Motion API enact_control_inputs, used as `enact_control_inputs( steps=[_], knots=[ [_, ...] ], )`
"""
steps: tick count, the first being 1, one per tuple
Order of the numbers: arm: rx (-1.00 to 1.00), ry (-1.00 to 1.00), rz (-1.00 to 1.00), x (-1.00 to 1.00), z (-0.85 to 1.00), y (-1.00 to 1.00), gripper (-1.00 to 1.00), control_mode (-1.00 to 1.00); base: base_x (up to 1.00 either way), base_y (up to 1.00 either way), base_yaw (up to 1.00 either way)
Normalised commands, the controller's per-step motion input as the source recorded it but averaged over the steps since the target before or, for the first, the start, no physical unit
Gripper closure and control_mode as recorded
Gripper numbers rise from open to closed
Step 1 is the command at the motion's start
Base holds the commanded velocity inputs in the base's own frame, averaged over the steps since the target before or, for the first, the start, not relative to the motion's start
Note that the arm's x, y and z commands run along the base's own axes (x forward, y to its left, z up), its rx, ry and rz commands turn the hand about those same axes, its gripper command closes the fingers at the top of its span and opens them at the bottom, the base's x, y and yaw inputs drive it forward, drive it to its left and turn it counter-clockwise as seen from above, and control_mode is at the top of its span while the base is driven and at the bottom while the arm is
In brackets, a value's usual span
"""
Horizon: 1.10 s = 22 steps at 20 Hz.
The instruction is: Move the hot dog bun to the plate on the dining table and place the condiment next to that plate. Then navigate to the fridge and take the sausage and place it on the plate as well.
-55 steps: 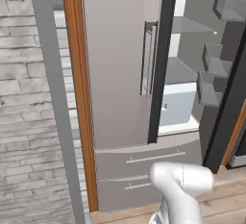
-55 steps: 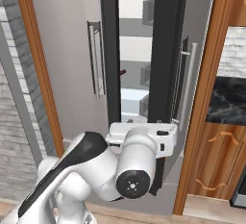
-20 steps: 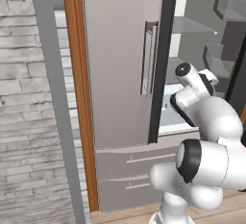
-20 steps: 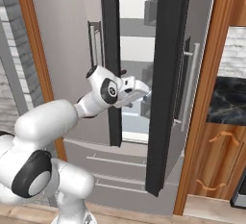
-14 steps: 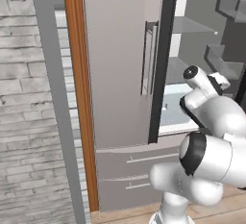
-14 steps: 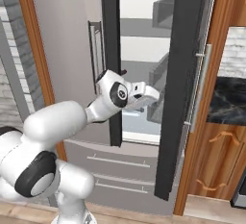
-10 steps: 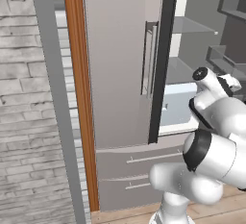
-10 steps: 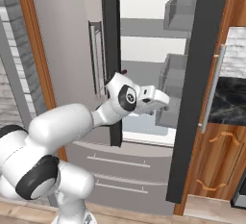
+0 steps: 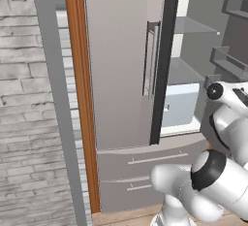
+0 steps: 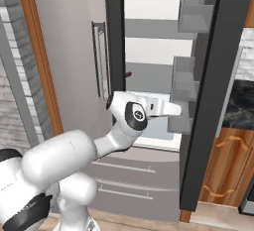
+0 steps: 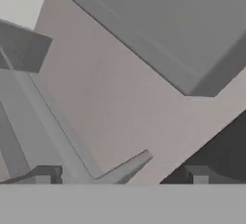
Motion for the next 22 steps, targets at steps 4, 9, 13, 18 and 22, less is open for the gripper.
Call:
enact_control_inputs(
  steps=[4,9,13,18,22],
  knots=[
    [-0.16,-0.32,0.00,-0.94,0.33,0.11,-1.00,-1.00,0.00,0.00,0.00],
    [0.03,0.10,0.10,-0.64,0.37,0.90,-1.00,-1.00,0.00,0.00,0.00],
    [0.21,0.31,0.27,-0.17,0.75,1.00,-1.00,-1.00,0.00,0.00,0.00],
    [0.27,0.31,0.27,-0.01,0.90,1.00,-1.00,-1.00,0.00,0.00,0.00],
    [0.32,0.28,0.25,0.00,1.00,0.95,-1.00,-1.00,0.00,0.00,0.00]
  ],
)
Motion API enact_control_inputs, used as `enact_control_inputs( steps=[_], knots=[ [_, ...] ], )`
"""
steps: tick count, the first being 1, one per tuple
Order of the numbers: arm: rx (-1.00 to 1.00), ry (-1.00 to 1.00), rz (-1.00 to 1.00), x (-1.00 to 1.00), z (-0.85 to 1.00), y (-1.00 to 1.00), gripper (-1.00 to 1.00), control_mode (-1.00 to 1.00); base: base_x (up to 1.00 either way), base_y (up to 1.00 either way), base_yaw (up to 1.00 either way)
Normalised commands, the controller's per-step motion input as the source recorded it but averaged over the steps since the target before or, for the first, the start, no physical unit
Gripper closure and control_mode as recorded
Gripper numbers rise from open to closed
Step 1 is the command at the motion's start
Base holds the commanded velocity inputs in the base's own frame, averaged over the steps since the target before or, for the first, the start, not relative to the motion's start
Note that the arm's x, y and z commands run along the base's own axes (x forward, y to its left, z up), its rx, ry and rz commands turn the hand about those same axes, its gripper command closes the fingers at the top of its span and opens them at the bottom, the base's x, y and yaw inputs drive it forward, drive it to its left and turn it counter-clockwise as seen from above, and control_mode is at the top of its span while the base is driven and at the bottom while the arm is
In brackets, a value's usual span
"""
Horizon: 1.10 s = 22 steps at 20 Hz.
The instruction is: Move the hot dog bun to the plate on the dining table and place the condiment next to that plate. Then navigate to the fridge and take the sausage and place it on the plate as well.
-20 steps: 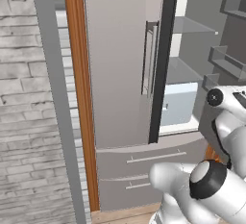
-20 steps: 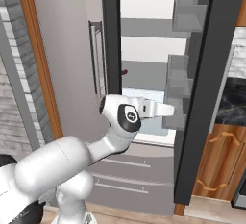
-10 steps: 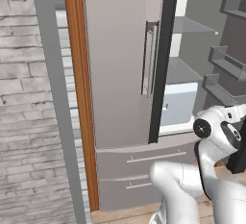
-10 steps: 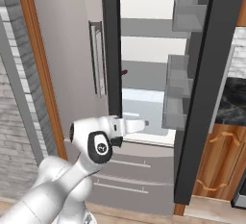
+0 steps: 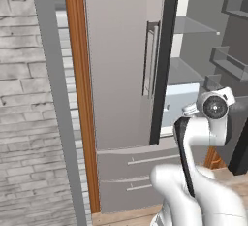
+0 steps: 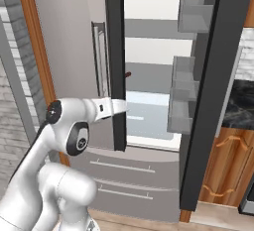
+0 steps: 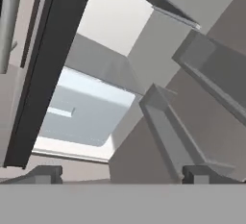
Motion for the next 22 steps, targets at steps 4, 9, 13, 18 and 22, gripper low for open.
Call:
enact_control_inputs(
  steps=[4,9,13,18,22],
  knots=[
    [0.36,0.24,0.23,-0.06,0.66,0.82,-1.00,-1.00,0.00,0.00,0.00],
    [0.27,0.01,0.07,-0.64,0.04,0.55,-1.00,-1.00,0.00,0.00,0.00],
    [0.19,-0.15,0.00,-0.30,-0.01,0.53,-1.00,-1.00,0.00,0.00,0.00],
    [0.08,-0.02,0.00,0.55,0.02,0.30,-1.00,-1.00,0.00,0.00,0.00],
    [0.03,0.00,0.00,0.90,0.04,0.16,-1.00,-1.00,0.00,0.00,0.00]
  ],
)
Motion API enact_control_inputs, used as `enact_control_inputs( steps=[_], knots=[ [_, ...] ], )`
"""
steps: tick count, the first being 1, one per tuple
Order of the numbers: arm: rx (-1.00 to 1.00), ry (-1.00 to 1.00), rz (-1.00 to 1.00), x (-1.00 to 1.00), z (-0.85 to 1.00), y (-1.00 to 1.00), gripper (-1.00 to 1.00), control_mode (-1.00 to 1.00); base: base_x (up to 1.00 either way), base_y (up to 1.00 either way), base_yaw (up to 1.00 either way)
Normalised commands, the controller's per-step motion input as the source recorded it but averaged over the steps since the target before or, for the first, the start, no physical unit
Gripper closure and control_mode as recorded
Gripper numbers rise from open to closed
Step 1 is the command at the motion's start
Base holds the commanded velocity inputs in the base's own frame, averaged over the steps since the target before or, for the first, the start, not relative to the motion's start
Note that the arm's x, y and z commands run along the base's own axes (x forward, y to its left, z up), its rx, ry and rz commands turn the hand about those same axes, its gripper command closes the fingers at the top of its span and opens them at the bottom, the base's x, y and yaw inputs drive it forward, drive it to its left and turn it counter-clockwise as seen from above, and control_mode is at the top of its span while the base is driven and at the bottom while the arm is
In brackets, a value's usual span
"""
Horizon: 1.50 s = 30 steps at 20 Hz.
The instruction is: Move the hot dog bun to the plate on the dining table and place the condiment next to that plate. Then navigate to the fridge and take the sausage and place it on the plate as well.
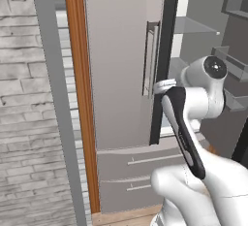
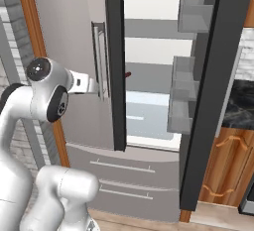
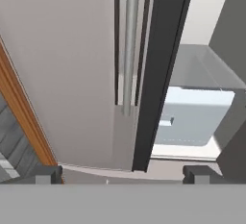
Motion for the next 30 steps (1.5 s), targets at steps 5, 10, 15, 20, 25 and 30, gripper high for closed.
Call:
enact_control_inputs(
  steps=[5,10,15,20,25,30],
  knots=[
    [0.00,0.00,0.00,0.83,0.00,0.08,-1.00,-1.00,0.00,0.00,0.00],
    [0.05,0.00,0.00,0.70,0.00,0.00,-1.00,-1.00,0.00,0.00,0.00],
    [0.08,0.00,0.00,0.49,-0.11,0.00,-1.00,-1.00,0.00,0.00,0.00],
    [0.09,0.00,-0.03,0.48,-0.18,-0.10,-1.00,-1.00,0.00,0.00,0.00],
    [0.05,-0.05,-0.04,0.52,-0.07,-0.02,-1.00,-1.00,0.00,0.00,0.00],
    [0.02,-0.02,-0.03,0.52,-0.03,0.00,-1.00,-1.00,0.00,0.00,0.00]
  ],
)
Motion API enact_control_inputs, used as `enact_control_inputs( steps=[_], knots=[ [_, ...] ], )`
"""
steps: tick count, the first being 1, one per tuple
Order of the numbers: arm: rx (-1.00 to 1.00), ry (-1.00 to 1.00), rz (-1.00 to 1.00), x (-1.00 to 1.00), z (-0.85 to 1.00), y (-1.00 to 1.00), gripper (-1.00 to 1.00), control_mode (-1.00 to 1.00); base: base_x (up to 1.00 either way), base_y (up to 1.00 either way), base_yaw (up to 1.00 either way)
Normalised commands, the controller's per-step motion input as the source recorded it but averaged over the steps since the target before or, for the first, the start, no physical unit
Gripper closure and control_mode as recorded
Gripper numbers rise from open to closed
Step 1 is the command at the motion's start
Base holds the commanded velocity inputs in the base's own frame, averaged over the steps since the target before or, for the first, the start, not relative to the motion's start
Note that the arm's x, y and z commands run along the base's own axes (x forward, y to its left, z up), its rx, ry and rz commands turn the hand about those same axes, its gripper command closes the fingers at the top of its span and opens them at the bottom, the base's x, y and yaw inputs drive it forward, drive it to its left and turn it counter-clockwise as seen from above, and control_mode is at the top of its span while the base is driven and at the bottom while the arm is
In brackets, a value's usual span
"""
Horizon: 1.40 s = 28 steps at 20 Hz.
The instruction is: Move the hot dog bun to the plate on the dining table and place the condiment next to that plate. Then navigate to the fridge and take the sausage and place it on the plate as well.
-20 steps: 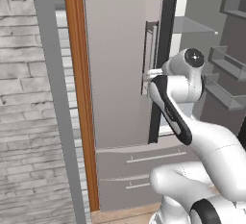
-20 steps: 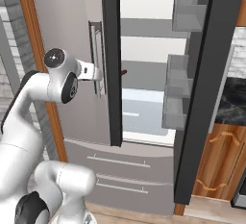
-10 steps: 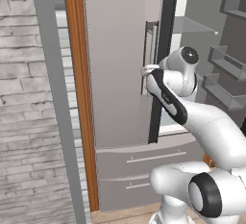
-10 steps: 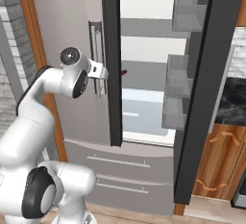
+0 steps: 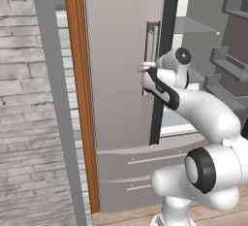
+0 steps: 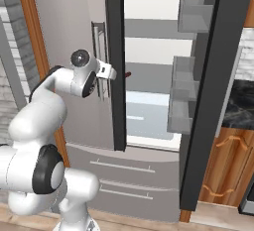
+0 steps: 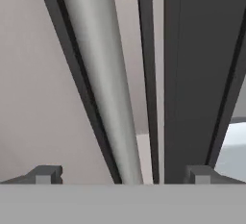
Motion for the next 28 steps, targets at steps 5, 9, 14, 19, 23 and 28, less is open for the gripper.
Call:
enact_control_inputs(
  steps=[5,9,14,19,23,28],
  knots=[
    [0.00,0.00,-0.03,0.60,-0.11,0.02,-1.00,-1.00,0.00,0.00,0.00],
    [0.00,0.00,-0.03,0.55,-0.13,0.10,-1.00,-1.00,0.00,0.00,0.00],
    [0.00,0.00,-0.01,0.21,-0.09,0.29,1.00,-1.00,0.00,0.00,0.00],
    [-0.03,0.00,0.05,-0.31,0.03,0.51,1.00,-1.00,0.00,0.00,0.00],
    [-0.05,0.00,0.09,-0.87,0.15,0.70,1.00,-1.00,0.00,0.00,0.00],
    [-0.03,0.02,0.10,-1.00,0.30,0.68,1.00,-1.00,0.00,0.00,0.00]
  ],
)
